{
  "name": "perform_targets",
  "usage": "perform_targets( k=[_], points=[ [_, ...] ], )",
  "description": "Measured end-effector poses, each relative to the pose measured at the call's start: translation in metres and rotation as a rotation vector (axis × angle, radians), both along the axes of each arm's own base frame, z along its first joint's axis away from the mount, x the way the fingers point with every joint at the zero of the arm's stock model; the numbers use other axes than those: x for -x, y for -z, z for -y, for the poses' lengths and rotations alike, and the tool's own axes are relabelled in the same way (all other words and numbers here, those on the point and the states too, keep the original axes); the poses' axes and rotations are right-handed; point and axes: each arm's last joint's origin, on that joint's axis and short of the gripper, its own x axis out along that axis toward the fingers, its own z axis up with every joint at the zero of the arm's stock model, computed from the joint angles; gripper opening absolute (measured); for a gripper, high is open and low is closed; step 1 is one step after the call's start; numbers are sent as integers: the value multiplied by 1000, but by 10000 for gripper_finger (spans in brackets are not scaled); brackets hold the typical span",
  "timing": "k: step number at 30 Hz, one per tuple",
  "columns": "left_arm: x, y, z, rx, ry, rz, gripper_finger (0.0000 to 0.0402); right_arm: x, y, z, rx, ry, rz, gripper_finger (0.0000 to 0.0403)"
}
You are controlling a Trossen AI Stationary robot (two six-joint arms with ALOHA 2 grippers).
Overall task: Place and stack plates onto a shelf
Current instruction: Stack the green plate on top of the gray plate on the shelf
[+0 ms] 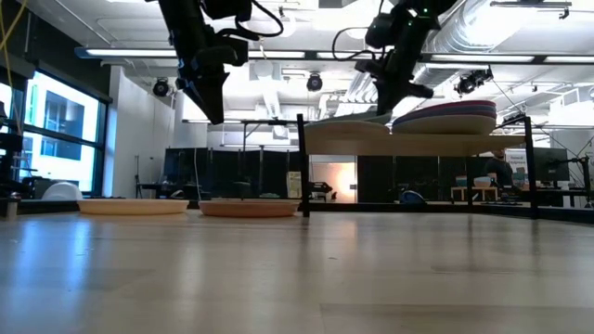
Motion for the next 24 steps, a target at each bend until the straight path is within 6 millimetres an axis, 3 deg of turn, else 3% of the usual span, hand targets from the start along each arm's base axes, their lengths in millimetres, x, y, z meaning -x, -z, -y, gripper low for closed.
perform_targets(
  k=[14,24],
  points=[
    [0,0,0,0,-1,0,101,-1,-1,1,3,14,20,3],
    [0,0,0,0,-1,0,101,-6,-3,2,34,-3,66,43]
  ],
)
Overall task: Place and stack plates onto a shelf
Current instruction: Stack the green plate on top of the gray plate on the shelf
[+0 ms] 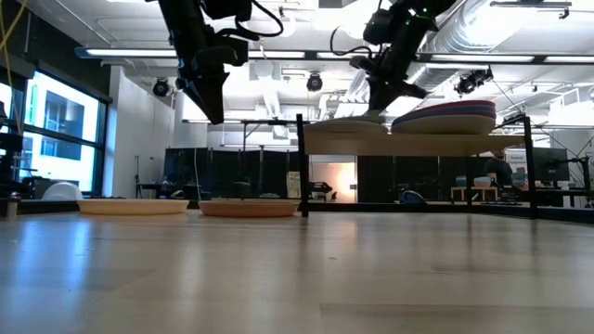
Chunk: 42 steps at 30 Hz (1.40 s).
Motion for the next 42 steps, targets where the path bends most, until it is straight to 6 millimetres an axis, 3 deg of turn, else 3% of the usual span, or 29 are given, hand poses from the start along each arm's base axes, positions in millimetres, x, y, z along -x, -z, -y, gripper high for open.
perform_targets(
  k=[13,26,30,42],
  points=[
    [0,0,0,0,0,-1,101,-4,0,-4,-31,-49,33,64],
    [3,0,-9,-1,-24,-3,101,-37,3,-55,-126,-201,10,64],
    [4,0,-12,0,-36,-3,101,-43,5,-69,-79,-196,-63,64],
    [4,0,-14,0,-41,-3,101,-48,26,-71,-122,-132,-219,60]
  ],
)
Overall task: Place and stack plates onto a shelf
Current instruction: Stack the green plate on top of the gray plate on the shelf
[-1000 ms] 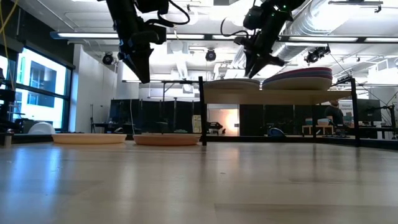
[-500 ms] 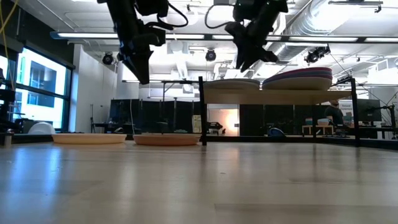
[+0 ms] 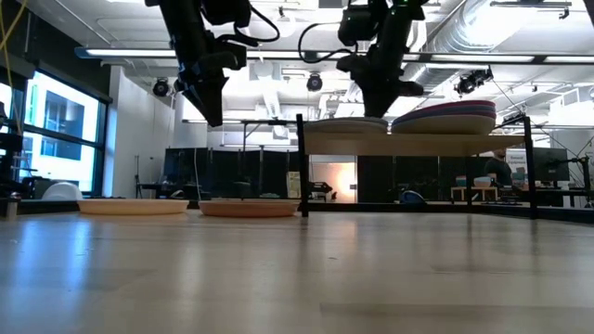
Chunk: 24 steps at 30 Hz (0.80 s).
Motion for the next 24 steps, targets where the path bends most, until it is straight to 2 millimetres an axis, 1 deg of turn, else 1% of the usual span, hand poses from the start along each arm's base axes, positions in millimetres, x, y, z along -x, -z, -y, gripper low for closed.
perform_targets(
  k=[4,10,13,19,24],
  points=[
    [0,0,0,0,0,0,101,1,0,0,5,9,-12,60],
    [0,0,0,0,0,0,101,7,2,-1,40,48,-101,59],
    [0,0,0,-5,16,-7,101,8,2,0,56,66,-116,59],
    [0,0,0,-7,22,-9,101,9,2,1,71,88,-122,59],
    [0,0,0,-10,32,-13,101,6,-3,-1,67,27,-68,59]
  ],
)
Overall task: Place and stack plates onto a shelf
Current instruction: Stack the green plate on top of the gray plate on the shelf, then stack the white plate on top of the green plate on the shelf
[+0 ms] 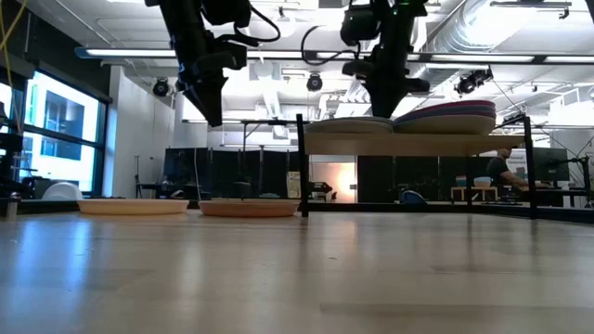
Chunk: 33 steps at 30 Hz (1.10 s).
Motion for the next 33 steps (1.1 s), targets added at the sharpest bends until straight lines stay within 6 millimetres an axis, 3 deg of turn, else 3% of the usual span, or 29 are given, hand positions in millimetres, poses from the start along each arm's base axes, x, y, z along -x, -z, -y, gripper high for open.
perform_targets(
  k=[12,22,33],
  points=[
    [11,6,-18,69,-73,-62,101,4,-35,-28,83,-104,162,59],
    [19,19,-28,153,-194,-167,101,4,-38,-30,115,-178,156,59],
    [12,43,-35,206,-297,-262,101,4,-38,-30,138,-249,135,59]
  ],
)
